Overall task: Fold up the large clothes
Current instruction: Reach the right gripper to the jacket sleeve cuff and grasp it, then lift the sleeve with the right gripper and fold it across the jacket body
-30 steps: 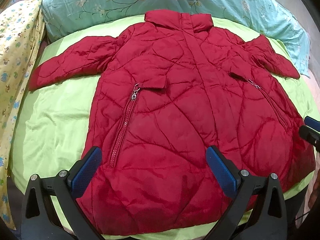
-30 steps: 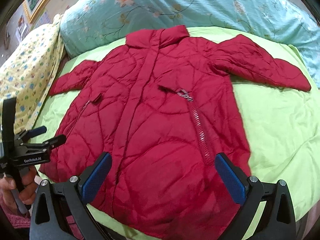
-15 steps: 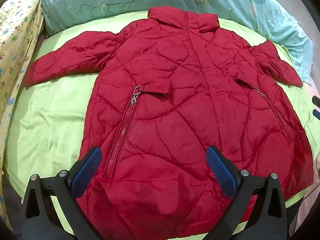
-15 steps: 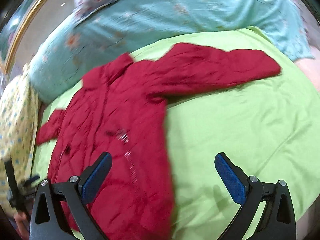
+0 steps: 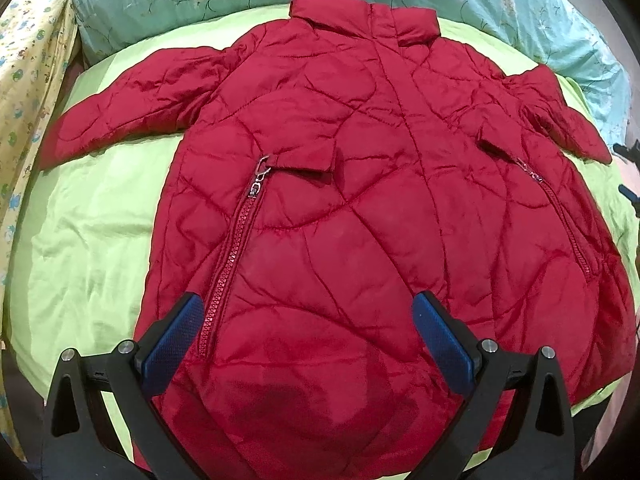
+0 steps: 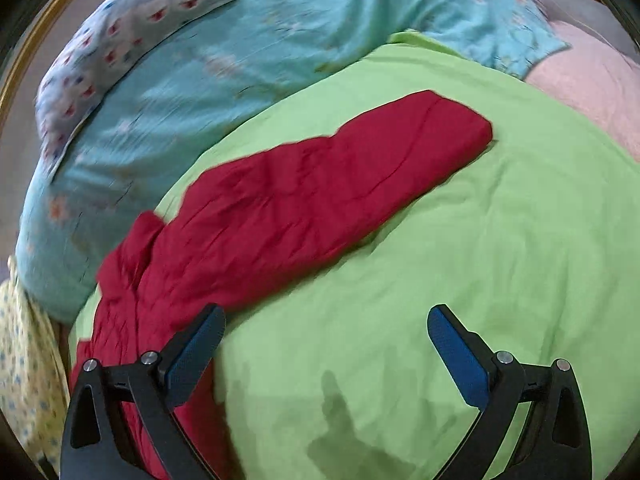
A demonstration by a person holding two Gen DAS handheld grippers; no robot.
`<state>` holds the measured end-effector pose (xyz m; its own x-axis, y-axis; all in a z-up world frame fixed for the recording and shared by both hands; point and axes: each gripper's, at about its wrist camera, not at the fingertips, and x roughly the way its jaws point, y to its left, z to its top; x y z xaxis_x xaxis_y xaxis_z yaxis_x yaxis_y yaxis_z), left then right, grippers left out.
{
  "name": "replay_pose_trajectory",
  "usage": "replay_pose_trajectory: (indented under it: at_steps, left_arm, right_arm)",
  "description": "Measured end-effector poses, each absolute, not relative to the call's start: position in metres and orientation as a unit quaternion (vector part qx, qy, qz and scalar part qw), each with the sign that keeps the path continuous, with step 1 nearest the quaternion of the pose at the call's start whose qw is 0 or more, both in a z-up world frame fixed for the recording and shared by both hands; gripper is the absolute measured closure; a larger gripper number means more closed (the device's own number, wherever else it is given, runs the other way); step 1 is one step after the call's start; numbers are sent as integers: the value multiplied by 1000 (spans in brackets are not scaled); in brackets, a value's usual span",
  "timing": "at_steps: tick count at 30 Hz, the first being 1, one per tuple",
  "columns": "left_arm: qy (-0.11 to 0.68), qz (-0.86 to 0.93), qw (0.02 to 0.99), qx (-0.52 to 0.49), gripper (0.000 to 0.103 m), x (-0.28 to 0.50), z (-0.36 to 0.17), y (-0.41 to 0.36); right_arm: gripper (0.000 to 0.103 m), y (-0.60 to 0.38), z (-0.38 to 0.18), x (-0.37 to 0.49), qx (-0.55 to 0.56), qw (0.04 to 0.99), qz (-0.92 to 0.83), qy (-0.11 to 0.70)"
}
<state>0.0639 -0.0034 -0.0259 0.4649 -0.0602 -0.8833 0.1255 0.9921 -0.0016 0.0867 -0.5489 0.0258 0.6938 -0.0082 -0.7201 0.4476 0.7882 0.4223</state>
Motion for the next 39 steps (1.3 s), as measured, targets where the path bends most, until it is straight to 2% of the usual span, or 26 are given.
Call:
replay_pose_trajectory:
  at_steps: [2,11,20,22,23,24,27,39]
  left_arm:
    - [520,-53,852,32,0,65,-29,-3]
    - [532,-44,845,35,0,78,-37,-5]
    - [527,-39,849,30,0,102,-36,-10]
    - [528,-40,848,30,0,105,-37,-12]
    - [529,-41,847,30,0,107,-38,-13]
    - [531,-42,846,29,0,108,-40,-14]
    - [535,-45,843,26,0,109,-44,-15]
    - [536,-54,842,3,0,103,-44,-8]
  right_arm:
    - [9,-562,23,93,310,869,-138,360]
    - [39,-606,-2,127,338,858,-170,347]
    - [41,-641,-22,159,370,848,-188,331]
    - [53,-645,-20,162,367,851,-194,323]
    - [71,-646,-19,164,368,851,-191,321]
    - [81,-647,-18,165,372,852,-184,318]
    - [91,-640,-6,165,365,865,-167,302]
    - [92,-547,65,162,318,913,-40,253]
